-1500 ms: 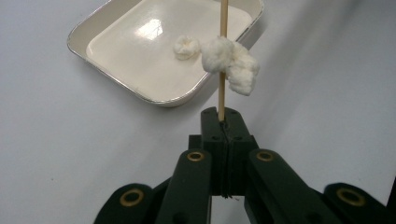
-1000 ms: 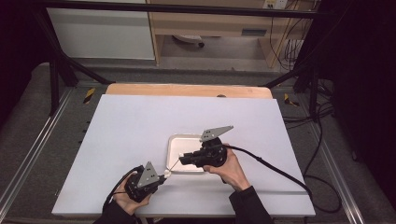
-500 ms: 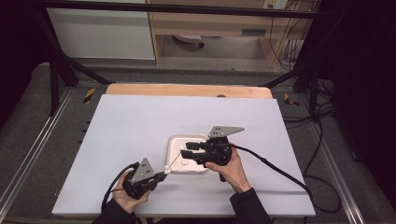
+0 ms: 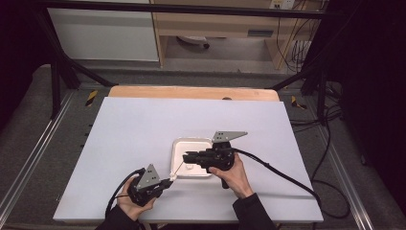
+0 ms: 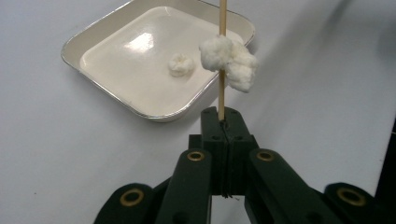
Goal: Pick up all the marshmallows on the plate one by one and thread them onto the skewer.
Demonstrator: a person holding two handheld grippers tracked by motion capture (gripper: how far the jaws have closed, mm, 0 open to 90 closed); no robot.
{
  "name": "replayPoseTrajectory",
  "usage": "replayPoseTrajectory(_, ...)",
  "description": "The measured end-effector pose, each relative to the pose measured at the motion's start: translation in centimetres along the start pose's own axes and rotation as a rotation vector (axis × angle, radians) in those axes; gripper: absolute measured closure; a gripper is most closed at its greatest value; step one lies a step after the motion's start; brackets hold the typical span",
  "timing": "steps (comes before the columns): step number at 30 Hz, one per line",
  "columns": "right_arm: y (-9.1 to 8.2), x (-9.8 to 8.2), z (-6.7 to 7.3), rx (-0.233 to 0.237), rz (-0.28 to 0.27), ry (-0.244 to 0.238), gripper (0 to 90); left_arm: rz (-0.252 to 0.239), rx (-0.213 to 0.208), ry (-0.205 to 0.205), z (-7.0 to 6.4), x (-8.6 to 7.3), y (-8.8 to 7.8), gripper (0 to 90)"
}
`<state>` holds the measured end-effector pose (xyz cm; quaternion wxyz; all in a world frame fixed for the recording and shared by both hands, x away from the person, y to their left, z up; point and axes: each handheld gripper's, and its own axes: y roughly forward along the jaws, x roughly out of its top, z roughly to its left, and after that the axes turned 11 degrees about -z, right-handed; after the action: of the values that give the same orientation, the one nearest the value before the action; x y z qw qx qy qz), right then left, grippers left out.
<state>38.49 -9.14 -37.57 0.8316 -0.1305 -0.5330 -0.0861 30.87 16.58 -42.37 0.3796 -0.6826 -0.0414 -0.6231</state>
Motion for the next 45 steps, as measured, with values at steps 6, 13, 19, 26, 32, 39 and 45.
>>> replayPoseTrajectory(6,0.20,0.27,0.57,0.012,0.040,-0.030,81.6,0.032,0.023,0.026,-0.29,0.37,0.44,89.1)
replayPoseTrajectory(13,0.26,0.21,0.54,-0.012,0.076,-0.039,81.9,0.031,0.031,0.001,-0.09,0.35,0.29,89.2)
replayPoseTrajectory(19,0.38,0.07,0.59,-0.004,0.061,-0.039,82.0,0.014,0.035,-0.004,-0.21,0.37,0.17,89.1)
replayPoseTrajectory(26,0.53,-0.14,0.61,0.000,0.046,-0.037,82.2,0.007,0.023,-0.023,-0.30,0.37,0.24,89.2)
replayPoseTrajectory(32,0.52,-0.14,0.67,0.002,0.046,-0.042,82.3,-0.009,0.029,-0.037,-0.26,0.42,0.19,89.2)
replayPoseTrajectory(39,0.71,-0.39,0.70,0.006,0.039,-0.042,82.5,-0.014,0.038,-0.045,-0.20,0.42,0.14,89.2)
replayPoseTrajectory(45,0.83,-0.54,0.70,0.010,0.035,-0.043,82.5,-0.014,0.034,-0.048,-0.23,0.53,0.14,89.1)
